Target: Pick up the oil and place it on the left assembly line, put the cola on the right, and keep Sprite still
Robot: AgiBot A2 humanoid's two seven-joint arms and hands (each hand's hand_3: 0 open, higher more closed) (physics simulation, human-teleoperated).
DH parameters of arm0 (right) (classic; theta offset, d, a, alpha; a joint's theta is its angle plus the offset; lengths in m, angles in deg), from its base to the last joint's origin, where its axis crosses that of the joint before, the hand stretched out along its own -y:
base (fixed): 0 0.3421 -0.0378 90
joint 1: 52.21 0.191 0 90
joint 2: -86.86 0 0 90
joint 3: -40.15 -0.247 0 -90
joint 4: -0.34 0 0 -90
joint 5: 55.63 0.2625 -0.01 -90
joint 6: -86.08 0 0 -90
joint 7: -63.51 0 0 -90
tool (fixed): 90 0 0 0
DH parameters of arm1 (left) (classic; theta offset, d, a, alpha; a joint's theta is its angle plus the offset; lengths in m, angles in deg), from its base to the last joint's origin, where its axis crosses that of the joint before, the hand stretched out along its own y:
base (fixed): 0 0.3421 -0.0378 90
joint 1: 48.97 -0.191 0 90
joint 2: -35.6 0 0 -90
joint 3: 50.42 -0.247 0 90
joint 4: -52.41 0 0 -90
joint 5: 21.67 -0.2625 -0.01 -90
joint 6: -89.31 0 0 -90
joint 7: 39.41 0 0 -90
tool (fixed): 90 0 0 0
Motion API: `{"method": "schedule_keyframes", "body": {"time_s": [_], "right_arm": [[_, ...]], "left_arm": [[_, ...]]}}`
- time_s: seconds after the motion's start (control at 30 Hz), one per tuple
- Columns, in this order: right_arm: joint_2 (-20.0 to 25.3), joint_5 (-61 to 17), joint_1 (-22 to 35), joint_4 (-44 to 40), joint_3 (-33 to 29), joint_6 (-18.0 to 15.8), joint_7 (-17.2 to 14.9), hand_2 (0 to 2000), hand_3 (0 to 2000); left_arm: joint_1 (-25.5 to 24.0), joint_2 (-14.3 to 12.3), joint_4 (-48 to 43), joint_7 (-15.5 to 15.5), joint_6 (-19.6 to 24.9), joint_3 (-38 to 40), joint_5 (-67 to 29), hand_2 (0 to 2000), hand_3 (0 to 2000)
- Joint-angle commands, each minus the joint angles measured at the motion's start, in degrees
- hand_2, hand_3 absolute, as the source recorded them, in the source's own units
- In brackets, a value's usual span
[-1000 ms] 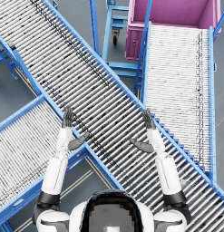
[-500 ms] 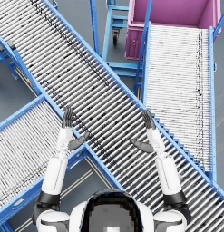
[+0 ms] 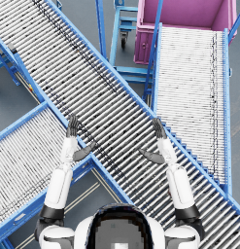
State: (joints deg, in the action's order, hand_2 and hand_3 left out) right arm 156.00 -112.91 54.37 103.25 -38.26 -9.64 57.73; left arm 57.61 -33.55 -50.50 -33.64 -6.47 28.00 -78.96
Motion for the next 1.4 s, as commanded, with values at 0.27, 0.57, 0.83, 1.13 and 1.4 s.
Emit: {"method": "schedule_keyframes", "body": {"time_s": [0.27, 0.57, 0.83, 1.13, 1.4], "right_arm": [[2.0, 0.0, 2.2, 0.2, -2.3, 4.6, 4.7, 0, 0], [4.8, -10.1, 7.4, 3.9, -8.7, 5.7, 5.7, 0, 0], [5.7, -16.2, 12.5, 5.8, -13.6, 5.7, 5.8, 0, 0], [6.1, -16.6, 13.0, 5.0, -17.3, 5.7, 5.8, 0, 0], [6.6, -16.6, 12.4, 3.9, -18.2, 5.7, 5.8, 0, 0]], "left_arm": [[1.8, -1.8, 0.3, -4.7, 4.7, 2.4, 0.0, 0, 0], [6.2, -3.9, -3.9, -5.7, 5.7, 11.4, -12.7, 0, 0], [10.9, -4.0, -6.8, -5.8, 5.8, 16.1, -21.1, 0, 0], [12.0, -4.4, -5.3, -5.8, 5.8, 17.7, -21.7, 0, 0], [12.7, -4.8, -4.7, -5.8, 5.8, 17.1, -21.7, 0, 0]]}}
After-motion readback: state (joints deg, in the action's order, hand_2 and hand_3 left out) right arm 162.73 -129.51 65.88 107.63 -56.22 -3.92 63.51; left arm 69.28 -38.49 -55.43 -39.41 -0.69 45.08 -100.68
